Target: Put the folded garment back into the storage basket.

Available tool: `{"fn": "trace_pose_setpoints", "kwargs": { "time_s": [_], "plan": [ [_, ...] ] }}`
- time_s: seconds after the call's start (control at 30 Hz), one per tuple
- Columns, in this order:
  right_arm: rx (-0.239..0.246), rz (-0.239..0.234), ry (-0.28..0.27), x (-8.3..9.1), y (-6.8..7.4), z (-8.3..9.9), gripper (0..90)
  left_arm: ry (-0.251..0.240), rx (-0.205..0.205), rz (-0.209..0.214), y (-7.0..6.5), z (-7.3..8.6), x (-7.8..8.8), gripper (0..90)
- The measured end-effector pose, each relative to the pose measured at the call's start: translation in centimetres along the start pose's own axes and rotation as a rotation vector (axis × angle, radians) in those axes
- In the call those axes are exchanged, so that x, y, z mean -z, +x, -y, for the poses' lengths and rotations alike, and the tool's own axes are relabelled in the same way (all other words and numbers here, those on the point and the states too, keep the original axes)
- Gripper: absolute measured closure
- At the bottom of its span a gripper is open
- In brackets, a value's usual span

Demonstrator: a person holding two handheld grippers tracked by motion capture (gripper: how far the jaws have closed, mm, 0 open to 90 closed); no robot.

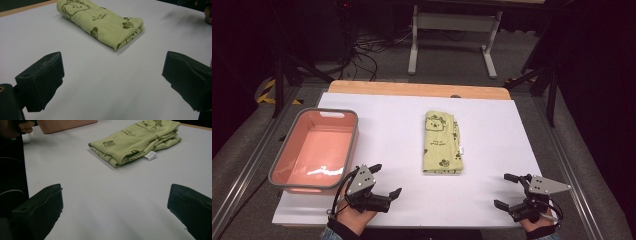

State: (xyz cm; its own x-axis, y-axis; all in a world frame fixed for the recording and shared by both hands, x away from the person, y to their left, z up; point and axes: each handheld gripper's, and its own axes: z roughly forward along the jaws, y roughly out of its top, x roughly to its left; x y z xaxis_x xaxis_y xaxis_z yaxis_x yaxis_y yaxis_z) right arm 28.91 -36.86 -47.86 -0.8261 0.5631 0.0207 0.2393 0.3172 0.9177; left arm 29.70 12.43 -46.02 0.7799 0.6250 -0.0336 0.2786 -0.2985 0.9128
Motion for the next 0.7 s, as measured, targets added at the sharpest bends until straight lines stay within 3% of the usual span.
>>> {"fn": "trace_pose_setpoints", "kwargs": {
  "time_s": [0.13, 0.3, 0.47, 0.7],
  "plan": [
    [0.0, 0.001, 0.0, 0.0, 0.0, 0.0, 0.5, -0.002, 0.016, 0.028, 0.2, -1.4, -0.9, 5.7],
    [-0.002, 0.0, -0.002, 0.1, 0.0, 0.1, 0.5, 0.003, -0.018, 0.052, -0.2, -2.8, -2.2, 6.1],
    [-0.002, 0.001, 0.0, 0.1, 0.0, 0.1, 0.5, 0.007, -0.022, 0.075, -0.2, -4.2, -3.2, 5.1],
    [-0.003, -0.002, -0.001, 0.0, 0.0, 0.1, 0.5, 0.009, -0.054, 0.085, -0.2, -6.0, -4.4, 4.5]
  ]
}}
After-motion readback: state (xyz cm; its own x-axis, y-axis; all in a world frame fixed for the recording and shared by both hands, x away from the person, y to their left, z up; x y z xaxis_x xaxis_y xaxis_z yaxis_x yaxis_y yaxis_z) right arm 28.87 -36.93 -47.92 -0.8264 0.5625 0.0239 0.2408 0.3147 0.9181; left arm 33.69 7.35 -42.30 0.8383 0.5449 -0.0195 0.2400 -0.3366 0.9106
